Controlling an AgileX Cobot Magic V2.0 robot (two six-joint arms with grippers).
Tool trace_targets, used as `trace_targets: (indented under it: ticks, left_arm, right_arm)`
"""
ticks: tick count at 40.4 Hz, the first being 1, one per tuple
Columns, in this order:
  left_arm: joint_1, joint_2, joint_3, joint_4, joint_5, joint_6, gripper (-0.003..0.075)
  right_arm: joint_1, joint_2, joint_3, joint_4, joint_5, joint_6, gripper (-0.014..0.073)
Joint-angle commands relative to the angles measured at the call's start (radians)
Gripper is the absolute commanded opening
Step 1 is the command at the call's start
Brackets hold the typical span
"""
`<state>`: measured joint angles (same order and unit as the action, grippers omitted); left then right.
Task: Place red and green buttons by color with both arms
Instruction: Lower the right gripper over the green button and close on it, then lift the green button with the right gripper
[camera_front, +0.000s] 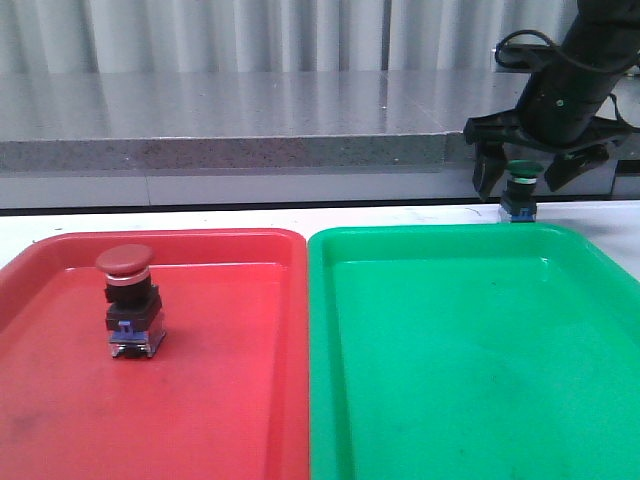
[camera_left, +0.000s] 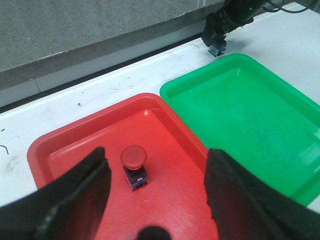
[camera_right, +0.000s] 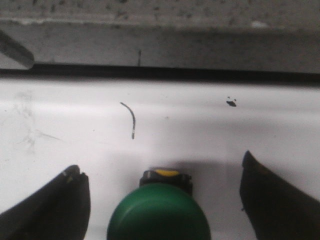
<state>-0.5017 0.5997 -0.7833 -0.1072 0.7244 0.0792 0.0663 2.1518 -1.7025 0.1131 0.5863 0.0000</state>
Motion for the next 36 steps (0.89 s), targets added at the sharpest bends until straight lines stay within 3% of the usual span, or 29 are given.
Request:
trace_targets:
  ticks: [1, 3, 7, 36]
  left_arm:
    - [-0.006, 0.000, -0.028, -0.016, -0.068, -0.010, 0.0367]
    - [-0.006, 0.000, -0.028, -0.016, -0.068, -0.010, 0.0356]
    - [-0.006, 0.000, -0.028, -0.016, -0.068, -0.010, 0.0331]
    - [-0.006, 0.000, -0.028, -0.016, -0.068, -0.010, 0.0134]
  right_arm:
    - [-0.006, -0.052, -0.045, 0.005, -0.023, -0.007, 0.0481]
    - [-0.006, -0.052, -0.046, 0.006, -0.013, -0.007, 0.0379]
    - [-0.006, -0.054, -0.050, 0.007, 0.000, -0.007, 0.0276]
    - [0.053, -0.350, -0.001, 0.007, 0.115, -0.031, 0.0276]
